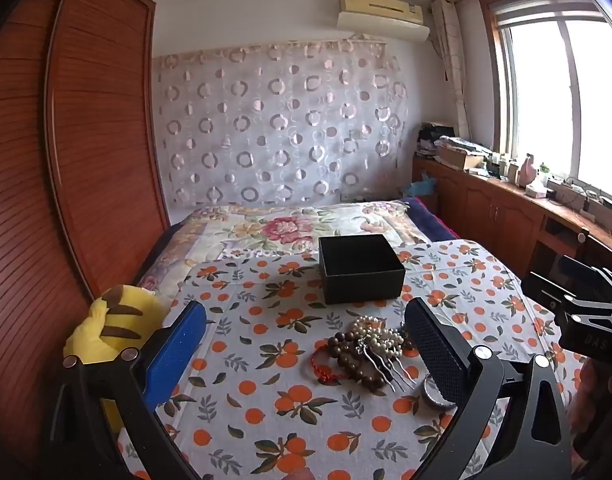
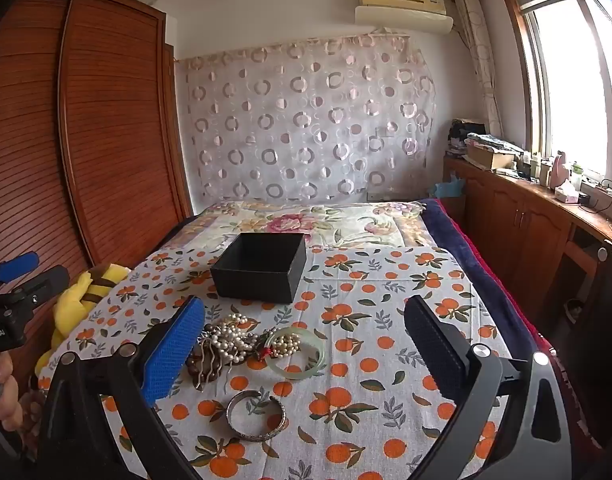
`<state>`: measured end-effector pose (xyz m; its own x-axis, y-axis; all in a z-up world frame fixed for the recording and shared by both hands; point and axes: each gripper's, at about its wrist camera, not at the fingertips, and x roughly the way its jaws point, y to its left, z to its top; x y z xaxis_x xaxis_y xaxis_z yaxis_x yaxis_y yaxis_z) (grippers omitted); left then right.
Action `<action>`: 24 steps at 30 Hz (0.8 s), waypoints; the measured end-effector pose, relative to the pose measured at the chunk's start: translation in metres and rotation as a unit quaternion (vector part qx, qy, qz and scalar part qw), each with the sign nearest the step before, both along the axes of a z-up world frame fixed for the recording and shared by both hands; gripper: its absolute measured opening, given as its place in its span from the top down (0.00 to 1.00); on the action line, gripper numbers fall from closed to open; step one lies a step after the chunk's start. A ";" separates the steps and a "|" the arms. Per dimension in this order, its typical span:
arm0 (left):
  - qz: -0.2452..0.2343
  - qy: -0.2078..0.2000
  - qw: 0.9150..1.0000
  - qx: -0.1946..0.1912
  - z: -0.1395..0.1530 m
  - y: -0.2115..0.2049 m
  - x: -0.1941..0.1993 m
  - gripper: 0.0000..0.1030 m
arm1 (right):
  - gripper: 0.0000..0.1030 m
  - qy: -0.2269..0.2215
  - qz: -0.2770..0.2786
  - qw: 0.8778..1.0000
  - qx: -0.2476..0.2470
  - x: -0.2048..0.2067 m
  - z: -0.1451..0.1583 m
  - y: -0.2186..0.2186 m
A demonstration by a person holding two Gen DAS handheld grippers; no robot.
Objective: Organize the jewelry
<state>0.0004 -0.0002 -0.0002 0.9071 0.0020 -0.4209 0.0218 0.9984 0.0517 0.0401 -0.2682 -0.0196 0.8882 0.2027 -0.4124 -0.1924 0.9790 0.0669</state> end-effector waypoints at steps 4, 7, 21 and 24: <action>0.001 -0.003 1.000 -0.002 0.000 0.000 0.000 0.06 | 0.02 0.000 0.000 1.000 0.003 0.000 0.001 -0.001; 0.001 -0.005 1.000 -0.003 0.000 0.000 0.000 0.06 | 0.02 0.001 0.001 1.000 0.002 0.000 0.000 -0.001; 0.001 -0.008 1.000 -0.002 0.000 0.000 0.000 0.06 | 0.02 -0.002 0.001 1.000 0.003 0.000 0.001 -0.001; 0.000 -0.008 1.000 -0.002 0.000 0.000 -0.001 0.06 | 0.02 -0.003 0.000 1.000 0.003 0.000 0.001 -0.001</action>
